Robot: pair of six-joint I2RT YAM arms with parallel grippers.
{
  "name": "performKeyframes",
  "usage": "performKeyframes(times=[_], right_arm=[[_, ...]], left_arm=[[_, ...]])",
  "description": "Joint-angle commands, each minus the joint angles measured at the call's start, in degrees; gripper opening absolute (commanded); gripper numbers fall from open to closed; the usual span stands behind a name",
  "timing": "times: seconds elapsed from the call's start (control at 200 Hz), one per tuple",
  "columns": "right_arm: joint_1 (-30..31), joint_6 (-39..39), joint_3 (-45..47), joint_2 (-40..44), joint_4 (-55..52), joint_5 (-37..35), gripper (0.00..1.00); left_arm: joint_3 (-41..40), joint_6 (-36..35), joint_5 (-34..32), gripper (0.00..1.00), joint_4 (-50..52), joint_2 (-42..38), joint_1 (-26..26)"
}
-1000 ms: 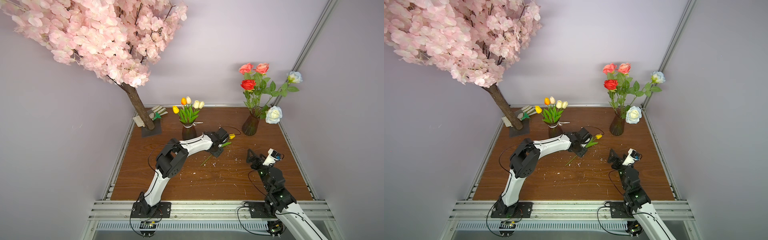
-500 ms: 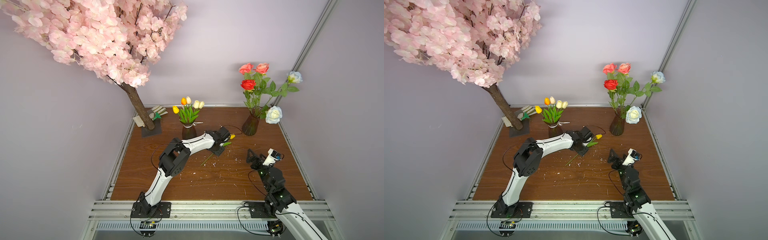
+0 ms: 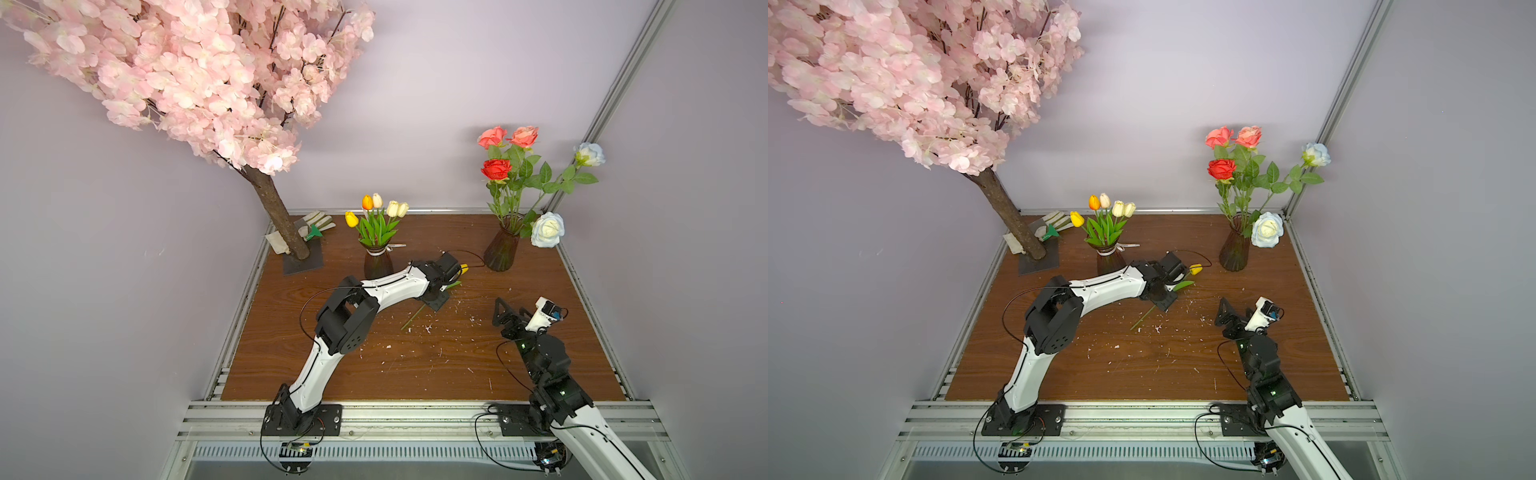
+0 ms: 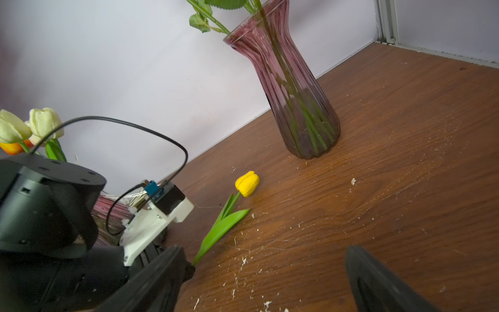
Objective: Arrange the flowers in different vases according to their variety
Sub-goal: Pick up the flower at the center of the board.
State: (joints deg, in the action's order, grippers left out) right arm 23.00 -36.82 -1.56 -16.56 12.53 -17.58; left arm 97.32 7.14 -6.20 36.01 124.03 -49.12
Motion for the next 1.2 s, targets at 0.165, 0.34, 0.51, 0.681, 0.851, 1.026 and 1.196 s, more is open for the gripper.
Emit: performKeyframes(times=[0.165, 0.34, 0.51, 0.681, 0.851, 1.026, 1.196], right_arm=[[-0.2, 0.8, -0.4, -0.2, 1.4, 0.6, 1.00], [-0.2, 0.8, -0.3, -0.9, 1.9, 0.7, 1.00], [-0.3, 0.9, -0.3, -2.3, 2.6, 0.8, 1.00], [-0.3, 1.2, 0.1, -3.0, 3.4, 1.4, 1.00], [-0.3, 0.5, 0.9, -3.9, 5.0, 2.4, 0.99], [-0.3, 0.5, 0.9, -5.1, 5.8, 2.6, 1.00], [-0.3, 0.7, 0.8, -4.9, 5.8, 2.5, 1.00]], left_arm=[[-8.5, 0.6, -3.9, 0.00, -10.5, -15.0, -0.2], [-19.3, 0.5, -6.6, 0.00, -21.2, -25.3, -0.2], [-30.4, -0.5, -9.7, 0.00, -33.1, -36.5, -0.2], [-41.0, -1.7, -14.9, 0.01, -45.6, -46.7, -0.2], [-47.6, -3.3, -17.9, 0.01, -54.8, -55.1, 1.2], [-47.3, -3.3, -16.6, 0.01, -58.5, -58.0, 7.3], [-42.6, -4.5, -15.6, 0.01, -61.9, -56.4, 12.0]])
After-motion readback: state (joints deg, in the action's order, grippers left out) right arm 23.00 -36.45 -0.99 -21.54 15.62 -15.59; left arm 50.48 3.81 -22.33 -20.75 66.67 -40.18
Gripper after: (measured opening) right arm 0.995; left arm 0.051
